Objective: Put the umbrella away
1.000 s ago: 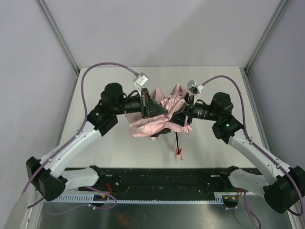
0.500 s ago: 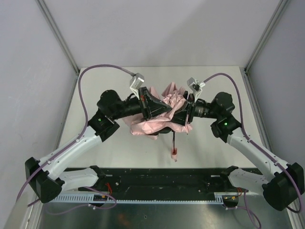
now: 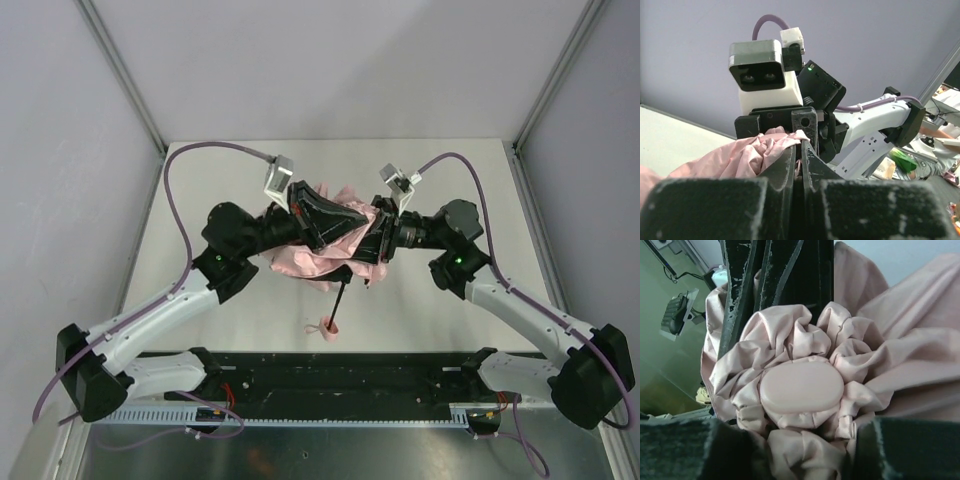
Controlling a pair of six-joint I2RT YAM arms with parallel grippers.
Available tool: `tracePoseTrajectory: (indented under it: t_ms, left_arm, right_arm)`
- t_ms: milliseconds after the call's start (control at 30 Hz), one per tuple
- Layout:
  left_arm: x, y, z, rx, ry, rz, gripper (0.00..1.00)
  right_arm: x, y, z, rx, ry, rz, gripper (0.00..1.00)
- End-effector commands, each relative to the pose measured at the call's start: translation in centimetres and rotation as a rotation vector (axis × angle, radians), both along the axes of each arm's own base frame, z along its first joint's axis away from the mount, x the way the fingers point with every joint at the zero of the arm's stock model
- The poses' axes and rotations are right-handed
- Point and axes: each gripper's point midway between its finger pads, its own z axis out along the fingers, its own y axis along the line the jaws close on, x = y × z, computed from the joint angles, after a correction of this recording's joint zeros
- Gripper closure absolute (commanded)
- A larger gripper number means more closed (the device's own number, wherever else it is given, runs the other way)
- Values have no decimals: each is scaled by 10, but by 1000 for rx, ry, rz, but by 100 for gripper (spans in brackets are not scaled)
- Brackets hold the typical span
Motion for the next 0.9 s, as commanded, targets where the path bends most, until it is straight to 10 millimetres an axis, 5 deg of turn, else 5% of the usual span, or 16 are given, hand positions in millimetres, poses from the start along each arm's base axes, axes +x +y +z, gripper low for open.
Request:
tracePoseTrajectory:
  t_ms: [0, 133, 300, 467, 600, 733, 867]
  left_arm:
    - [-13, -12, -10, 6, 18, -68, 90]
    - [-7, 11, 0, -2, 26, -45, 45]
    - [-4, 44, 13, 17, 36, -64, 10]
    - [2, 81, 19, 79, 13, 15, 11]
    - [25, 100, -13, 188, 95, 160, 6]
    - [25, 109, -26, 198, 123, 203, 1]
    - [35, 115, -40, 205, 184, 279, 10]
  right_arm:
    - [-11, 0, 29, 81, -71, 0, 96]
    - [-1, -14, 10, -20, -94, -91, 100]
    - [10, -35, -12, -120, -90, -158, 100]
    - [14, -53, -24, -149, -89, -175, 100]
    - [11, -57, -24, -152, -111, -159, 100]
    - [12, -58, -27, -161, -107, -162, 100]
    - [12, -58, -27, -159, -103, -161, 100]
